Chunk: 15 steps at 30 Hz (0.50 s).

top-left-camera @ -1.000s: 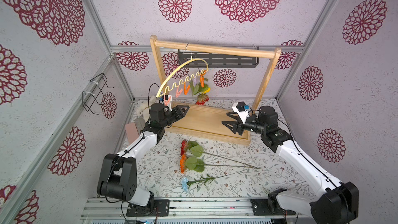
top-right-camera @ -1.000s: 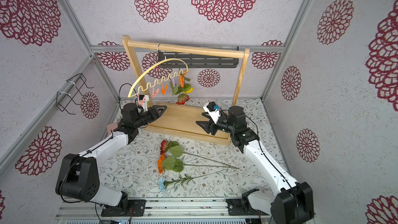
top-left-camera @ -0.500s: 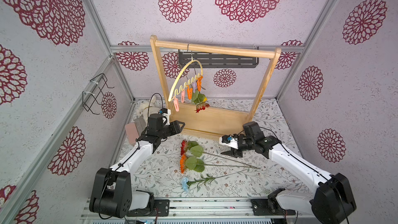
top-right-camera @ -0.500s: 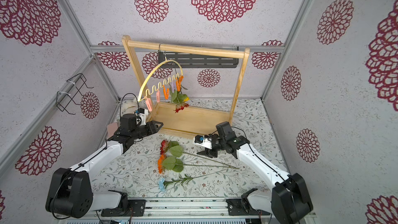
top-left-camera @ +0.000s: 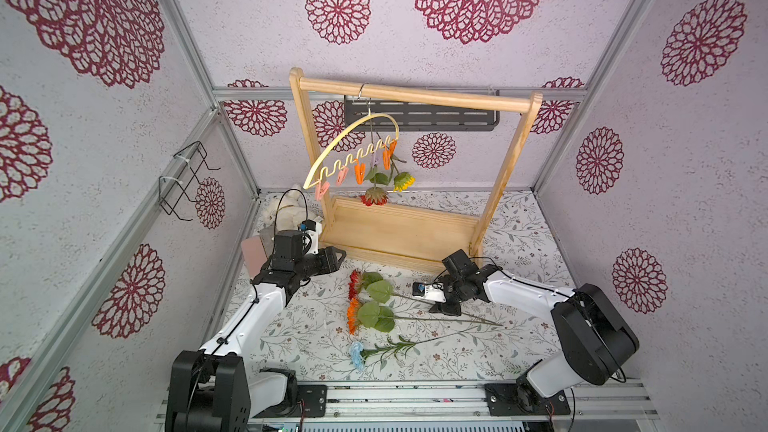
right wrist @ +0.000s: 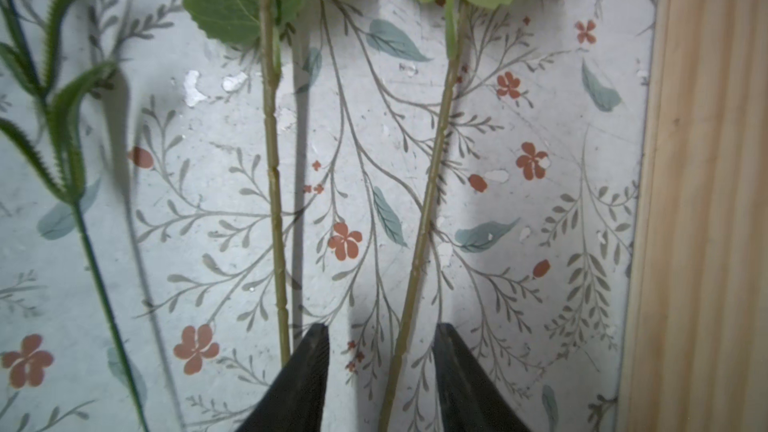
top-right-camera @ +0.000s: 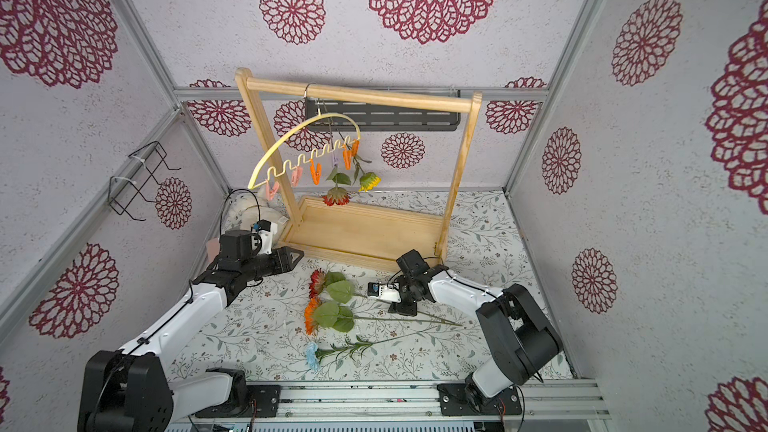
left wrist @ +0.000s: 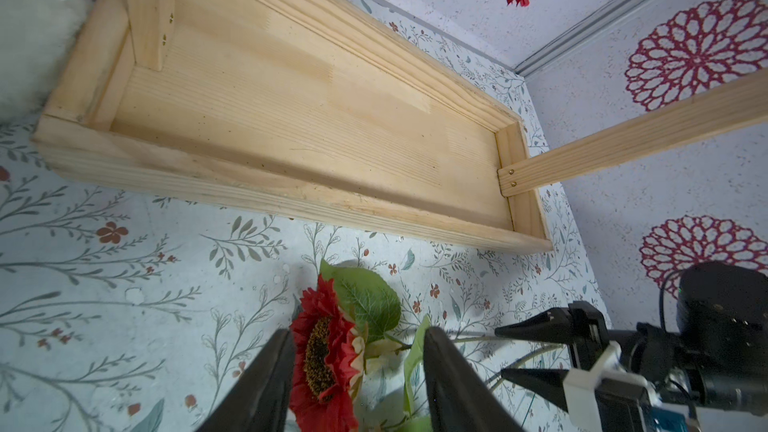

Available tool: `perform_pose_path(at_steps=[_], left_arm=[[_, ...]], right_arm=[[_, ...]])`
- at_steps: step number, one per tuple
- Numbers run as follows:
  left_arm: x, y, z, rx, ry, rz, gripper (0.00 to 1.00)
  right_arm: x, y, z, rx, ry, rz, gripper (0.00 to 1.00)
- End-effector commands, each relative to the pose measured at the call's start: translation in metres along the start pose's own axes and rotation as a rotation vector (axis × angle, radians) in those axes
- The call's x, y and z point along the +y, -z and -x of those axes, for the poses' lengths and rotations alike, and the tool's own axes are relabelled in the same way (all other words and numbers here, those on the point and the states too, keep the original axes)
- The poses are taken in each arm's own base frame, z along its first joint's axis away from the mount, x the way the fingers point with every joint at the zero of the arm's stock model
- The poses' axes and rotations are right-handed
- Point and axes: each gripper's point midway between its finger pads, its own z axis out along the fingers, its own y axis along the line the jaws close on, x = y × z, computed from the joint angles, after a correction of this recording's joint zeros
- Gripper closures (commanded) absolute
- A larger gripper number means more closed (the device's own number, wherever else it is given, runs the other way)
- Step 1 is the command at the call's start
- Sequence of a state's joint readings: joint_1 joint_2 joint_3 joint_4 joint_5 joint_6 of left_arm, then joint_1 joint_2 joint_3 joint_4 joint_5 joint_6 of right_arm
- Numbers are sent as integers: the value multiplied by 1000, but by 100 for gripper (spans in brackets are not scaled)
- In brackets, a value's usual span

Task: Dry the flowers on a clothes hanger
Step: Pick up the flower at the center of the board.

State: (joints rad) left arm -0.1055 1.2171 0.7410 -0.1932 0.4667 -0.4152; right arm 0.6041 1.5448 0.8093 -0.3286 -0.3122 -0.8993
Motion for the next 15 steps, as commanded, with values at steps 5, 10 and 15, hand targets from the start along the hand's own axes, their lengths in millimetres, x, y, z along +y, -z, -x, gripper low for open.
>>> perform_pose_path(at_steps=[5,10,15], left_arm=[[-28,13,-11,31,-213,-146,45],[-48,23,-17,29,-333,-231,46],[-98,36,-40,-14,-605,-390,45]], right_arm=[[-4,-18,-9,29,-53,-12,68],[-2,-24,-15,55,-57,-3,93],[-7,-3,5,-30,-6,-56,100]])
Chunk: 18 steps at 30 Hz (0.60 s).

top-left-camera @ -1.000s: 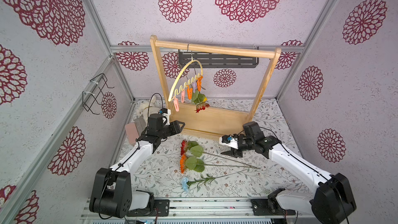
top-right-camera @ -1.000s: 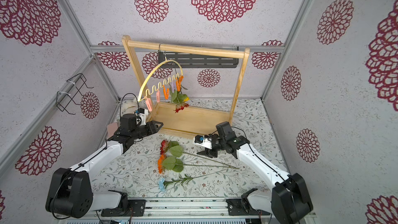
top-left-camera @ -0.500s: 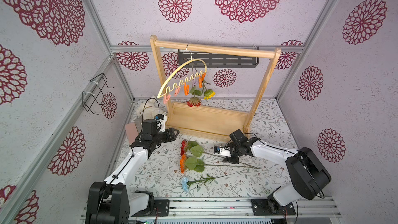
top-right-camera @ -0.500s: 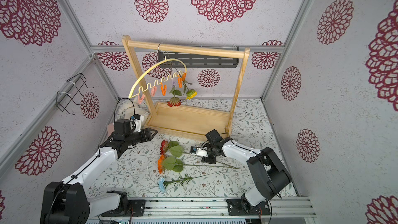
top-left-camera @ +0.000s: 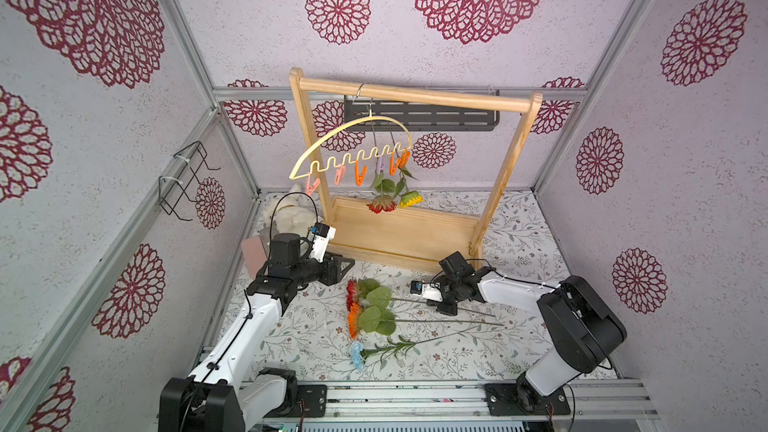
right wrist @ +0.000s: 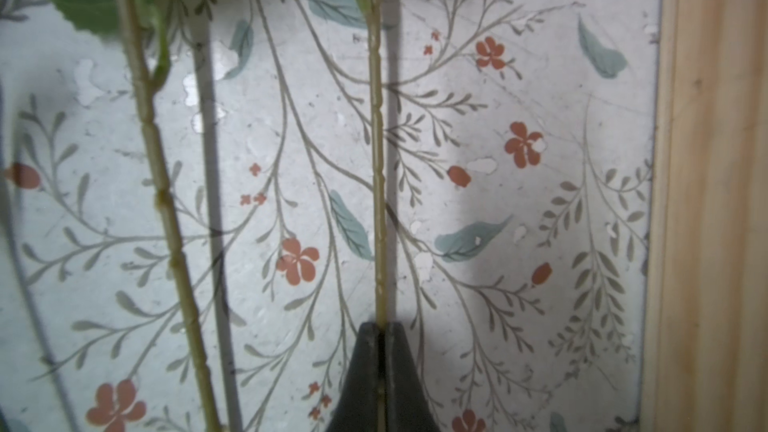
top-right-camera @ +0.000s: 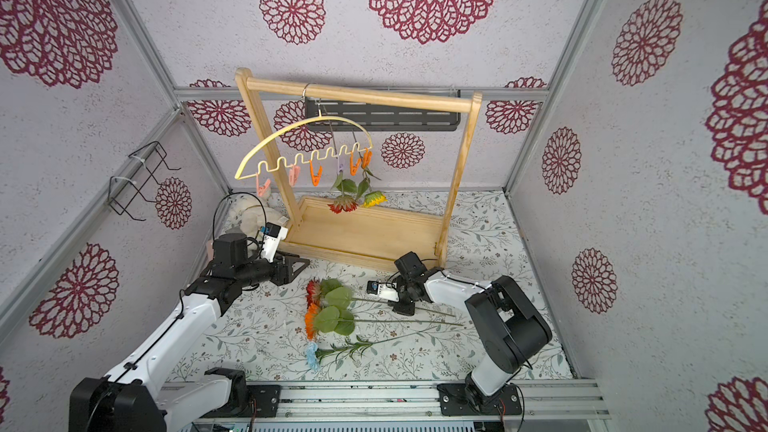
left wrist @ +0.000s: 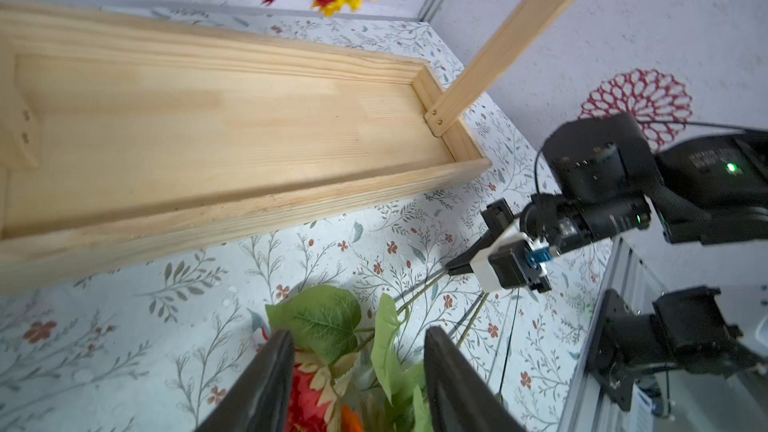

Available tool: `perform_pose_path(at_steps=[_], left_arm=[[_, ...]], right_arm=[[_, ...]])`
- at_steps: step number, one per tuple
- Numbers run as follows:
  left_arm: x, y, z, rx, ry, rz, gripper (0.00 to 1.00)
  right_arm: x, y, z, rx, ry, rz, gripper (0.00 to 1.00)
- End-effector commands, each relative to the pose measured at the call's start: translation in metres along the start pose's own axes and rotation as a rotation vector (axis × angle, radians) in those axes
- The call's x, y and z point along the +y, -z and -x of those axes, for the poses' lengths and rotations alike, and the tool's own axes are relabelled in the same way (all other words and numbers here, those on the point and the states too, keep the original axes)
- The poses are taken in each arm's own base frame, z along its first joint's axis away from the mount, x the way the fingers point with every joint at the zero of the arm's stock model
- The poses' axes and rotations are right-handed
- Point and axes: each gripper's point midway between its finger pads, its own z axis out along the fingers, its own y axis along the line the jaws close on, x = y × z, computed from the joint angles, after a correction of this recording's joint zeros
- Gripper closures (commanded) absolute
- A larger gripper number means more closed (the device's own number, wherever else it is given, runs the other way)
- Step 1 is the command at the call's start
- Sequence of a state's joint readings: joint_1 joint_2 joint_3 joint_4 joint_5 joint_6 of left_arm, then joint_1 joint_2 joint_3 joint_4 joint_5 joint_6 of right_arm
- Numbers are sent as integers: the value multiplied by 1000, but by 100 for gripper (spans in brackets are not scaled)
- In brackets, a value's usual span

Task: Dry the flowers on a clothes hanger
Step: Pick up the flower at the center of the board.

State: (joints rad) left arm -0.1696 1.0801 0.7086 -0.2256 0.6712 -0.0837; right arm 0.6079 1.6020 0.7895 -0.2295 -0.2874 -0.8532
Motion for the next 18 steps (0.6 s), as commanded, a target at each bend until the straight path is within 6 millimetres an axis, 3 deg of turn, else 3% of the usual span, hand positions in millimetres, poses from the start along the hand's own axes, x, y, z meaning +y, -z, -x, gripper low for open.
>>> perform_pose_path(at_steps=[1,5,8,12,18], left_arm=[[-55,2,-5,-33,-296,-164,40],[-94,5,10,-111,-508,-179,24],[-111,1,26,-119,-551,-199,20],[-115,-7,58,-119,-448,-188,21],[-127,6,120,-205,-281,-167,19]], right_arm=[[0,20,13,-52,44,-38,100],[-6,47,28,-84,103,-134,100],[-14,71,43,-132,211,-275,100],[-21,108,61,-211,434,-511,100],[-21,153,70,-177,852,-804,100]])
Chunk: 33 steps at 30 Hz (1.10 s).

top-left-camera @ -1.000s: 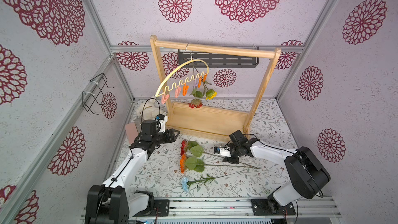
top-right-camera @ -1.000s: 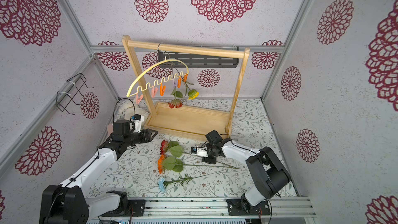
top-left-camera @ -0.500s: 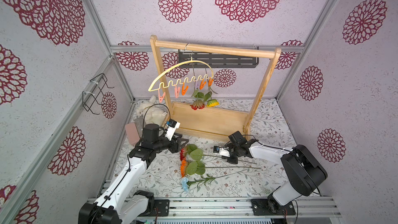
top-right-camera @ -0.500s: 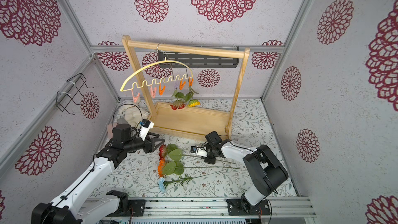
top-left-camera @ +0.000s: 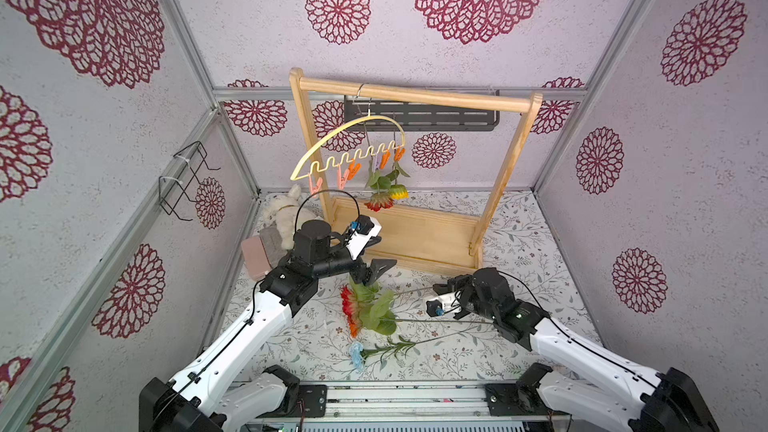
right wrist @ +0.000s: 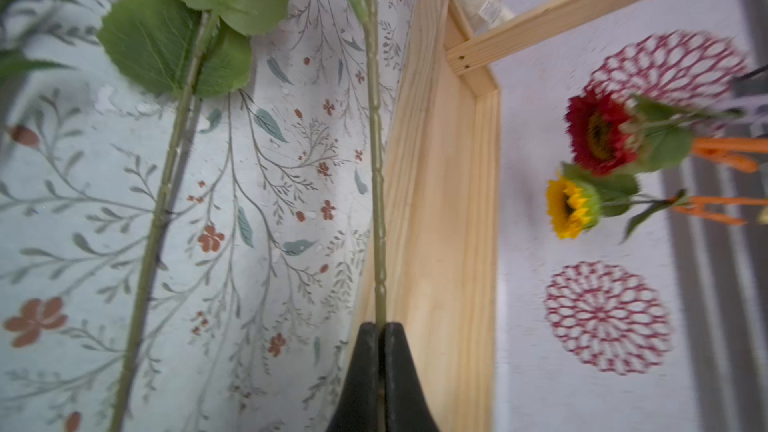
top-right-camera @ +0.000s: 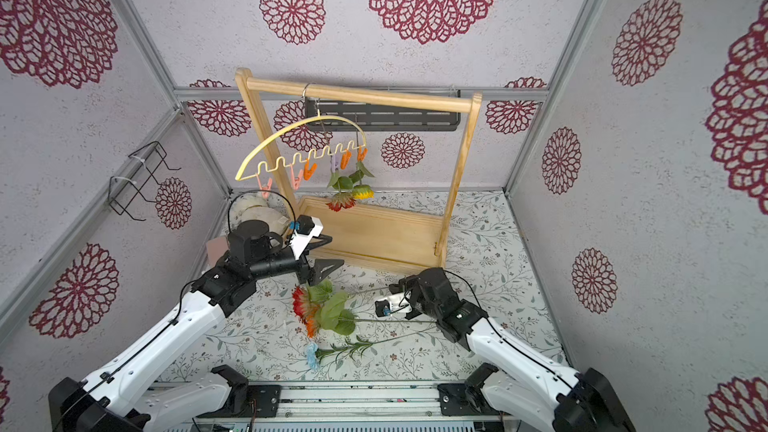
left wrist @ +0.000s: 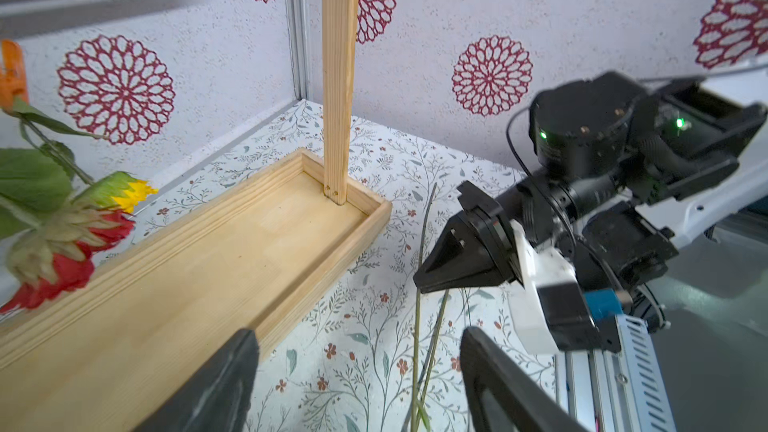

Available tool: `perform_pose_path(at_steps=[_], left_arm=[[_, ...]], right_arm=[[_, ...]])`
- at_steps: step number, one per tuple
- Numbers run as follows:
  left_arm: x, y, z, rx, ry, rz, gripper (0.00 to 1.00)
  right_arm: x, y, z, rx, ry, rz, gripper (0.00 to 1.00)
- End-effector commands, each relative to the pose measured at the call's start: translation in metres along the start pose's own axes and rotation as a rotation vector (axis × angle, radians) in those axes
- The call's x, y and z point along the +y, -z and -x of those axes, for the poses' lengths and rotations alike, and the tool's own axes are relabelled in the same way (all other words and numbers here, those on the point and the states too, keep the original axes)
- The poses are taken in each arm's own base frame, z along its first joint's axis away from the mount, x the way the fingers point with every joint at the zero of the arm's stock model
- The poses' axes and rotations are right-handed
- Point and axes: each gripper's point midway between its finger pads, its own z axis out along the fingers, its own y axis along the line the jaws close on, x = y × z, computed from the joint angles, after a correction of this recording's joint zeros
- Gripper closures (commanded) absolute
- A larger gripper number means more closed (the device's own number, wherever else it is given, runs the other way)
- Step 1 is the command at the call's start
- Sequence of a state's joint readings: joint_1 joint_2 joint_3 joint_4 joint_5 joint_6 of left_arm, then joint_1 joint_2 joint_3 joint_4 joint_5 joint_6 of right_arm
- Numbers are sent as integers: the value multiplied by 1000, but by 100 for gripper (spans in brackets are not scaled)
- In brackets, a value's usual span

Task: Dry the flowers on a clothes hanger
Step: Pick up the flower at the center of the board.

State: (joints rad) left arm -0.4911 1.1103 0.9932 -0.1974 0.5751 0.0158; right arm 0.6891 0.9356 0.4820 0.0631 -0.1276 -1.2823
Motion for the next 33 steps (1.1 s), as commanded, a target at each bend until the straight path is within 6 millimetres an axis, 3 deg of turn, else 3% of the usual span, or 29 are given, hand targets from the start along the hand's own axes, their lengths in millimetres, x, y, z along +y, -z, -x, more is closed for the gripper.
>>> perform_pose_path(at_steps=[1,5,10,13,16,23,33], left_arm=[[7,7,38,-57,126,55,19],[5,6,53,-11,215,27,19],[-14,-7,38,87,332,-127,24],[-18,-7,31,105,378,-146,24],[-23,-8,39,70,397,-185,22],[-25,-25,53,70,442,-273,24],[-30,-29,-6,242,448,-291,28]], right_arm=[[-42,15,7,21,315,-185,100],[-69,30,17,29,447,-253,100],[-107,51,49,-32,579,-344,100],[-117,59,66,-79,653,-355,100],[-124,65,81,-136,707,-381,100],[-122,51,92,-206,756,-330,100],[-138,47,92,-174,770,-373,100]])
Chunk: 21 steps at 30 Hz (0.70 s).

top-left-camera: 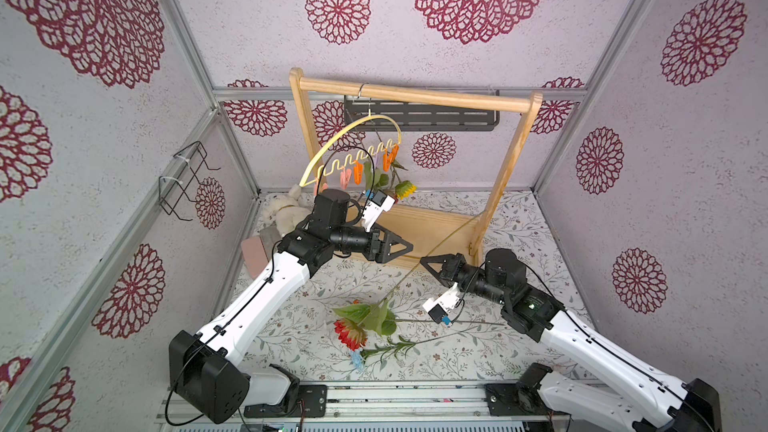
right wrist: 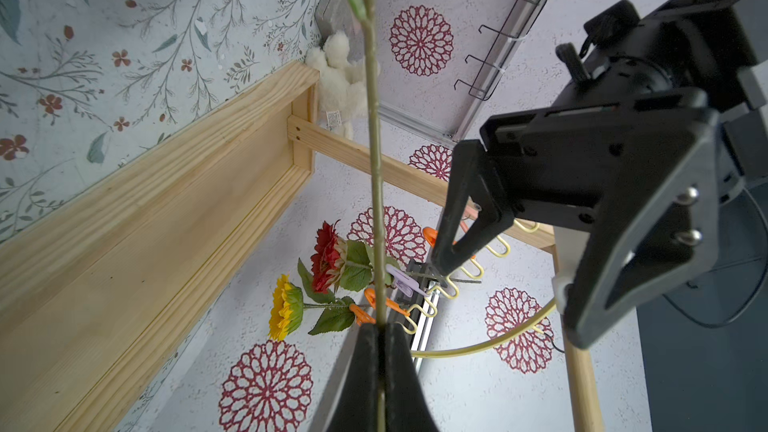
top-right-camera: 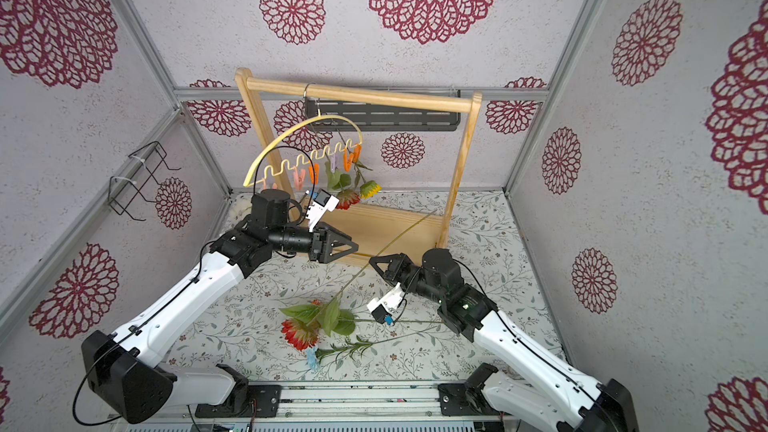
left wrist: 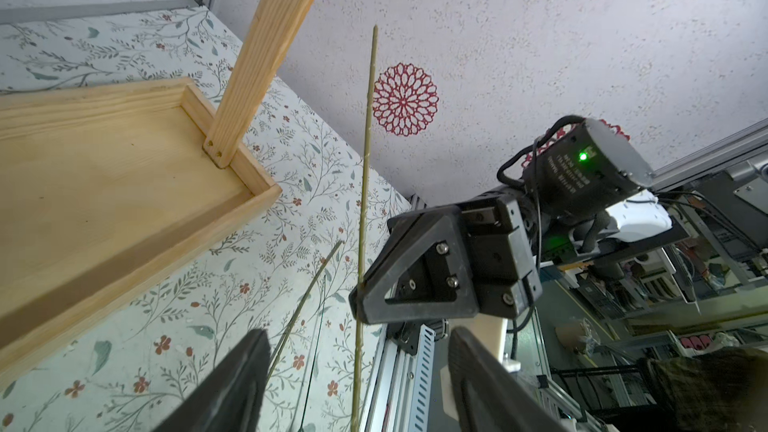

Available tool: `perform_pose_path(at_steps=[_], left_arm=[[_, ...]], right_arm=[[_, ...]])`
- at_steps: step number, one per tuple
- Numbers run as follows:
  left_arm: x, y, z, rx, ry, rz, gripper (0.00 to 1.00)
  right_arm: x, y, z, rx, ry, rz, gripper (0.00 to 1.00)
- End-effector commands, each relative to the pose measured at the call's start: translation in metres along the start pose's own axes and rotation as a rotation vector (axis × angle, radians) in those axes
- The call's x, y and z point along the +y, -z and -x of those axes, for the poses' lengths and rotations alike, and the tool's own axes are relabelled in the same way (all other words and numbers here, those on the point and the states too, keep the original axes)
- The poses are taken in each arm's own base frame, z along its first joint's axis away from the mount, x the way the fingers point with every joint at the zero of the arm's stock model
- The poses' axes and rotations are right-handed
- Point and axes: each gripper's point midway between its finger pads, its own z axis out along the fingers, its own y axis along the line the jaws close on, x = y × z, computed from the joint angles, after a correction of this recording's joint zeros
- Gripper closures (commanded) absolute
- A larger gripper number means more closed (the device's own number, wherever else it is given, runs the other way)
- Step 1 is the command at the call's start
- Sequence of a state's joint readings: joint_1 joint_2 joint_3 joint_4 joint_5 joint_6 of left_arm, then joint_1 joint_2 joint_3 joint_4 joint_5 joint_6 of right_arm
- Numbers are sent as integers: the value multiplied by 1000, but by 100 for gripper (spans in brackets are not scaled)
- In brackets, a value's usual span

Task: Dry the flowers on a clothes hanger
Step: Pick up the flower at the center of the board.

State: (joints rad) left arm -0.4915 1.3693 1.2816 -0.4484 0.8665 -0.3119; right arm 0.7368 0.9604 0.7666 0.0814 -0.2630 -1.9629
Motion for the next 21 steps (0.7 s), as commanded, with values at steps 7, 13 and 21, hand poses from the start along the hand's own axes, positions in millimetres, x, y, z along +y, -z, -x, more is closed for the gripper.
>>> perform_pose_path(at_steps=[7,13,21], left_arm=[[3,-15,-31,146,87,-58,35],[1,-20,-38,200,115,-78,41],[-2,-18,-40,196,107,-81,56]], right_arm=[[-35,1,-14,35,59,-71,100],[-40,-1,-18,43,70,-71,100],[-31,-5,-23,55,48,-19,100]])
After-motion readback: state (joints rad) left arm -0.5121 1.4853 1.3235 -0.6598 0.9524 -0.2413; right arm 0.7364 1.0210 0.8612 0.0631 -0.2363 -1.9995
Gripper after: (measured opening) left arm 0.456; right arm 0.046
